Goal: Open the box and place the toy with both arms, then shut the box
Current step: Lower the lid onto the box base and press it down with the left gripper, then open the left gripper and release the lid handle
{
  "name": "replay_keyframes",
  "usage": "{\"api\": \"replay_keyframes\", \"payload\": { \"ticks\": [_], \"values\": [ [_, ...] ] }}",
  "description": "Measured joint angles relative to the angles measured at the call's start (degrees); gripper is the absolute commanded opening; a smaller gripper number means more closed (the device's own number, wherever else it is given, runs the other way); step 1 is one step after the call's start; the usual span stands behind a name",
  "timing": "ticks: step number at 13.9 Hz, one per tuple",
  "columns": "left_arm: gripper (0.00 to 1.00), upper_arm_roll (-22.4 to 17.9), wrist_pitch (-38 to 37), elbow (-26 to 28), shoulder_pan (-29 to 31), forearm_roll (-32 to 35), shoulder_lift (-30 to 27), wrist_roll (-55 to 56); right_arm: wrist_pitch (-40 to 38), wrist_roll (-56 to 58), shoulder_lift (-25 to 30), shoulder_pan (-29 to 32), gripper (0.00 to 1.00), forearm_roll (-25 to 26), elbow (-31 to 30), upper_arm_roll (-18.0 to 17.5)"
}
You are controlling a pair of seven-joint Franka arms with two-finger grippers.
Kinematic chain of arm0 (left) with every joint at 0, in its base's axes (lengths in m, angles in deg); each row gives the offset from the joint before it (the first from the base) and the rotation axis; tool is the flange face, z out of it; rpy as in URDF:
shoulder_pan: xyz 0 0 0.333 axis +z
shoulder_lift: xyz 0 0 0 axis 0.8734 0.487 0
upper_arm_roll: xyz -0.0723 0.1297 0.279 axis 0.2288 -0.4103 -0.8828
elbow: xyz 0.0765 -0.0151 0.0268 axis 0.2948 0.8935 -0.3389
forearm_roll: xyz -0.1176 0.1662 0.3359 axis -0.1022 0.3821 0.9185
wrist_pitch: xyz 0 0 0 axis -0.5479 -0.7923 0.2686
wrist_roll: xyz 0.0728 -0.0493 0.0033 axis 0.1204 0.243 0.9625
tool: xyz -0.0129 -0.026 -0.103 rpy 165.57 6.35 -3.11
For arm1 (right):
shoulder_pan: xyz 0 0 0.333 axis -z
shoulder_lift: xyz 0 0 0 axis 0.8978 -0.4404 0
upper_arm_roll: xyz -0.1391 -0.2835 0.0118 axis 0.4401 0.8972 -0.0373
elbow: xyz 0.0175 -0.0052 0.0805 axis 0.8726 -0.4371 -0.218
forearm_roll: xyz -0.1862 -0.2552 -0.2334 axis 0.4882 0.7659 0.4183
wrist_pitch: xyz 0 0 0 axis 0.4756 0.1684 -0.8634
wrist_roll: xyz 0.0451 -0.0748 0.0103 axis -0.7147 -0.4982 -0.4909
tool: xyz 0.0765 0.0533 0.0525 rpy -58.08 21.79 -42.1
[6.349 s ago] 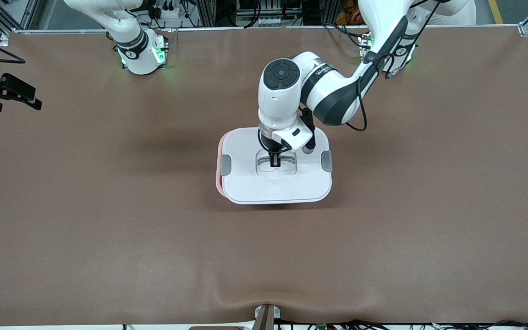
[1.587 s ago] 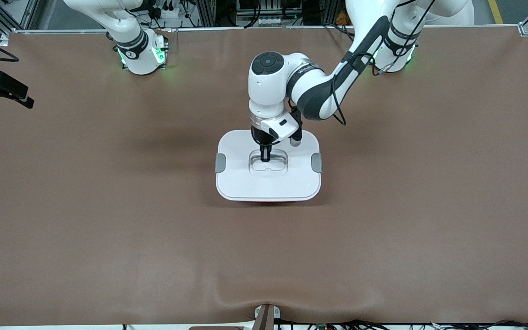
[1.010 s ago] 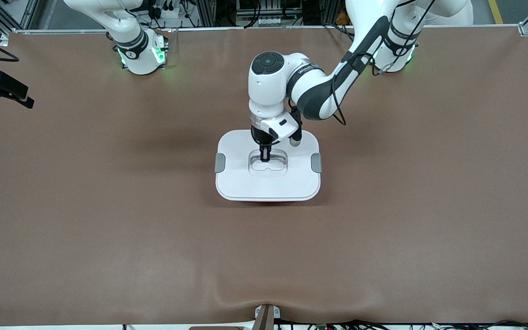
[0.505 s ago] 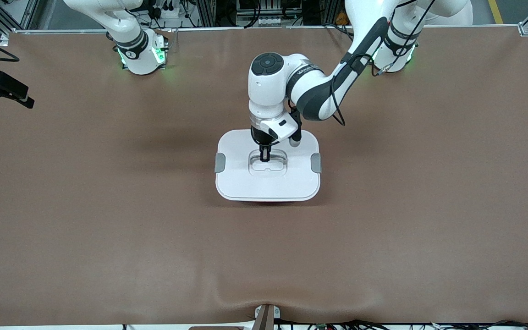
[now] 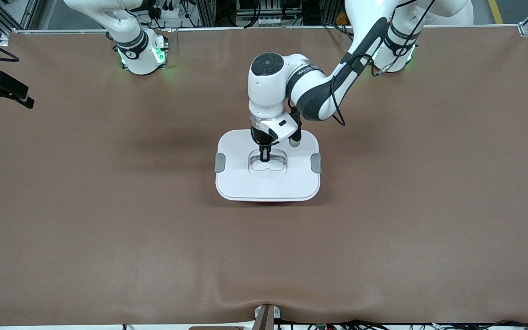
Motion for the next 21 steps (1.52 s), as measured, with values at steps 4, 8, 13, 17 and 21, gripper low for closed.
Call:
{"api": "replay_keyframes", "payload": {
  "ticks": [4,8,13,17,21],
  "values": [
    [0.97,0.0,0.0,-0.12,0.0,0.0,-0.01,0.0,0.0,0.0,0.0,0.0,1.0,0.01,0.07,0.05],
    [1.0,0.0,-1.53,-1.58,0.01,0.0,-0.41,0.0,0.0,0.0,0.0,-0.01,1.0,0.01,0.07,0.02],
    [1.0,-0.06,-4.12,-2.78,0.14,0.0,-2.29,-0.34,0.0,0.0,-0.01,-0.38,1.0,0.01,0.07,-0.13],
    [1.0,-0.23,-6.7,-3.38,2.98,0.0,-4.37,-4.94,0.0,0.0,-0.01,-0.41,1.0,0.01,0.07,-0.13],
    [1.0,-0.14,-8.66,-3.95,6.87,-0.59,-6.32,-12.51,0.0,0.0,-0.01,-0.41,1.0,0.01,0.07,-0.13]
  ]
}}
